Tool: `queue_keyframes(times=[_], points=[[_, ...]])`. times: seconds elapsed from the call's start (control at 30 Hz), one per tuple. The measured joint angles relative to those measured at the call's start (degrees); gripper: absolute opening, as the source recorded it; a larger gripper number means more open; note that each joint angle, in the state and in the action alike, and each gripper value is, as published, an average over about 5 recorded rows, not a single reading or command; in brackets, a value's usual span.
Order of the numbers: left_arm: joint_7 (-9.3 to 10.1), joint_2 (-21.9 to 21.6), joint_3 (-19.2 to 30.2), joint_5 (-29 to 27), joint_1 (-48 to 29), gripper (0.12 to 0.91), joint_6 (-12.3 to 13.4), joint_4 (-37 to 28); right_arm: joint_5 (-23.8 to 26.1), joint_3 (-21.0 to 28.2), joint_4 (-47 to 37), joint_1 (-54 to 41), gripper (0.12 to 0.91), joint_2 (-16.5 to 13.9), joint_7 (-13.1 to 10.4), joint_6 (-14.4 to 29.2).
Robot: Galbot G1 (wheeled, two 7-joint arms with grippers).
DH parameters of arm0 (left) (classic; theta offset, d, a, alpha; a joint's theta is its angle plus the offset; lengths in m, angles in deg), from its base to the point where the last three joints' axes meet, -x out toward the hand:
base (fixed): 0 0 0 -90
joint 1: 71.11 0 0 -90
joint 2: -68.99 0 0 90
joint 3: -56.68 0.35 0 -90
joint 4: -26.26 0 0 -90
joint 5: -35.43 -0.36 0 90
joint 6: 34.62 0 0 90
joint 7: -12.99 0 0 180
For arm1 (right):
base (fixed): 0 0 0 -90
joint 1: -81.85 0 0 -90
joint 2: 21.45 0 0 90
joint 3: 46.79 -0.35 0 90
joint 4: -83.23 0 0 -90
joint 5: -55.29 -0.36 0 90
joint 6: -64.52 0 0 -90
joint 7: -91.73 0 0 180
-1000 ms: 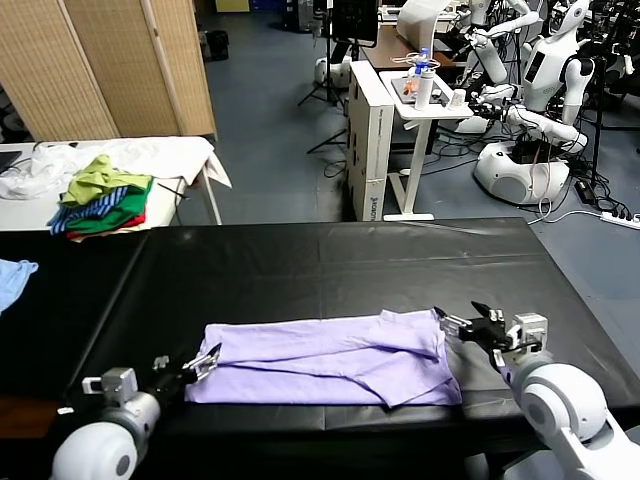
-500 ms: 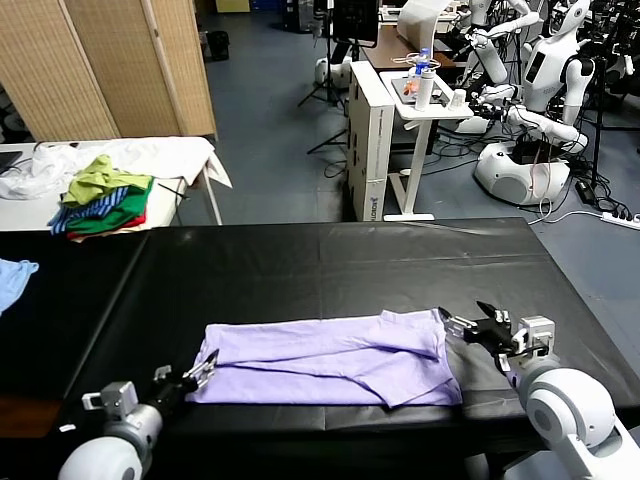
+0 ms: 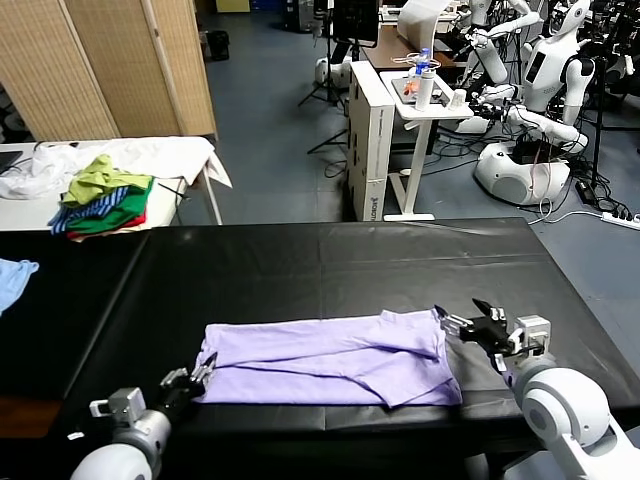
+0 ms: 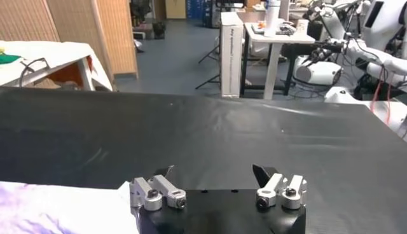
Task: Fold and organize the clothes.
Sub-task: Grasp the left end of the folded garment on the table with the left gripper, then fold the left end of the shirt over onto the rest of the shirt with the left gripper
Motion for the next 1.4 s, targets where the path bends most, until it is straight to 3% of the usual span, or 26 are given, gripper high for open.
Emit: queue_keyframes(times=[0.1, 0.47, 0.8, 1.0, 1.17, 1.4], points=[[0.04, 0.04, 0.00, -0.45, -0.02, 0.180, -0.04, 0.14, 0.13, -0.13, 0.22, 0.03, 0.907, 0.02, 0.05, 0.19], [-0.81, -4.01, -2.81, -11.11, 2.29, 0.185, 3.79, 3.16, 0.43, -1.29, 2.03, 2.12, 0.907, 1.29, 0.03, 1.71], [-2.48, -12.00, -12.45, -11.26, 7.61, 0.185, 6.49, 2.32, 1.74, -0.42, 2.62, 3.55, 0.907, 3.23, 0.17, 1.93], [-1.90, -12.62, -16.27, -14.25, 9.42, 0.185, 8.43, 2.77, 1.97, -0.98, 3.24, 4.74, 0.907, 4.02, 0.35, 2.91], [-0.04, -9.58, -13.21, -11.30, 8.50, 0.185, 6.03, 6.90, 2.13, -2.40, 3.57, 6.37, 0.907, 4.39, 1.34, 5.17], [3.41, -2.93, -3.23, -2.18, 4.78, 0.185, 2.26, 13.26, 3.97, -5.09, 3.75, 10.37, 0.907, 5.09, 1.65, 5.98]])
